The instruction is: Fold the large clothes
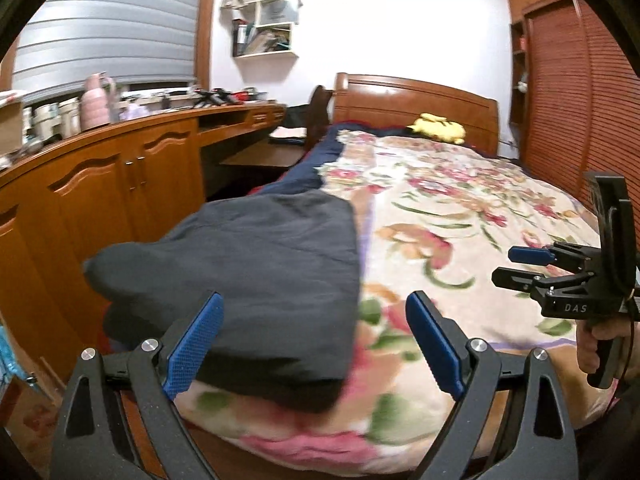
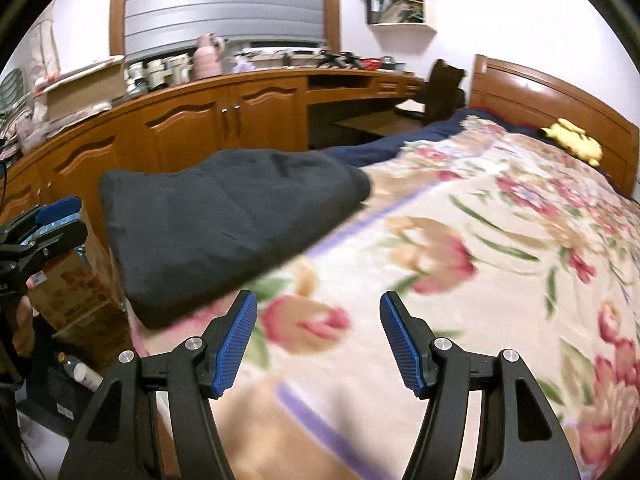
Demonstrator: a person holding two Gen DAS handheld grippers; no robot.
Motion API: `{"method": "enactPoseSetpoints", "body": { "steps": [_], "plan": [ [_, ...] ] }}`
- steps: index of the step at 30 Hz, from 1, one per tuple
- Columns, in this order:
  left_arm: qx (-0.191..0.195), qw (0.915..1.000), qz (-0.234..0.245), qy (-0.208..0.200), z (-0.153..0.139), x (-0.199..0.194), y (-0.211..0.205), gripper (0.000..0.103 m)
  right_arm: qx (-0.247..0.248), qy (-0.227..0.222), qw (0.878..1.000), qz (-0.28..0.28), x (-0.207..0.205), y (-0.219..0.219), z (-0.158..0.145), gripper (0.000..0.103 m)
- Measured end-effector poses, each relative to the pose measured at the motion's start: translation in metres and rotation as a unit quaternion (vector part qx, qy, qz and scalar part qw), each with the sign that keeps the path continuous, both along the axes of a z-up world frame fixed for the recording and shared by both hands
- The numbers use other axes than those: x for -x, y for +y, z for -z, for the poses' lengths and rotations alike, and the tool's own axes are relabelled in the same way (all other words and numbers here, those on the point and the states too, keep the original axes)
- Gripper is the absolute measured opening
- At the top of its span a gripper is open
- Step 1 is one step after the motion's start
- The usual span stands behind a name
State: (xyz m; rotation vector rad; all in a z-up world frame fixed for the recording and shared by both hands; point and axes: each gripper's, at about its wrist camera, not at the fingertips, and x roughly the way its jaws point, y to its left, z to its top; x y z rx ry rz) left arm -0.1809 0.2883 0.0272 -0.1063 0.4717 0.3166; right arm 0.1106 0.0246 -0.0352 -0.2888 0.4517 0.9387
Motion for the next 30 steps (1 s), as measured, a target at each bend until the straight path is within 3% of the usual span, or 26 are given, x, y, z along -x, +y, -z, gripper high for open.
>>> {"method": "enactPoseSetpoints", "body": {
  "steps": [9,10,12,13,18,19,20,22,25,30],
  "plan": [
    [-0.008,0.9982,0.059,0.004,0.003,-0.034,-0.071,0.091,-0.022,0.002,0.998,0.06,0.015,-0.077,-0.005,0.066],
    [-0.011,0.9978,0.065,0.001,0.003,-0.037,-0.08,0.081,-0.024,0.001,0.997,0.069,0.016,-0.086,-0.005,0.066],
    [-0.019,0.997,0.075,0.002,0.002,-0.043,-0.097,0.046,-0.029,-0.001,0.996,0.082,0.017,-0.1,-0.004,0.066],
    [-0.023,0.9966,0.08,0.0,0.001,-0.045,-0.105,0.019,-0.033,0.0,0.996,0.088,0.019,-0.109,-0.004,0.066],
    [-0.015,0.9935,0.113,-0.007,-0.003,-0.056,-0.141,0.018,-0.043,-0.009,0.993,0.113,0.028,-0.145,-0.009,0.066],
    [-0.018,0.9935,0.112,-0.008,-0.005,-0.058,-0.146,0.027,-0.045,-0.011,0.992,0.118,0.03,-0.151,-0.01,0.066],
    [-0.023,0.9934,0.112,-0.01,-0.008,-0.061,-0.152,0.059,-0.048,-0.012,0.991,0.124,0.032,-0.159,-0.012,0.066],
    [-0.017,0.9914,0.128,-0.024,-0.012,-0.062,-0.162,0.103,-0.054,-0.012,0.989,0.134,0.035,-0.171,-0.013,0.066],
    [-0.011,0.9905,0.133,-0.032,-0.017,-0.065,-0.177,0.103,-0.058,-0.015,0.987,0.148,0.042,-0.187,-0.014,0.066],
    [-0.022,0.9896,0.142,-0.01,-0.014,-0.08,-0.203,0.103,-0.06,-0.017,0.983,0.171,0.055,-0.206,-0.012,0.072]
  ]
}}
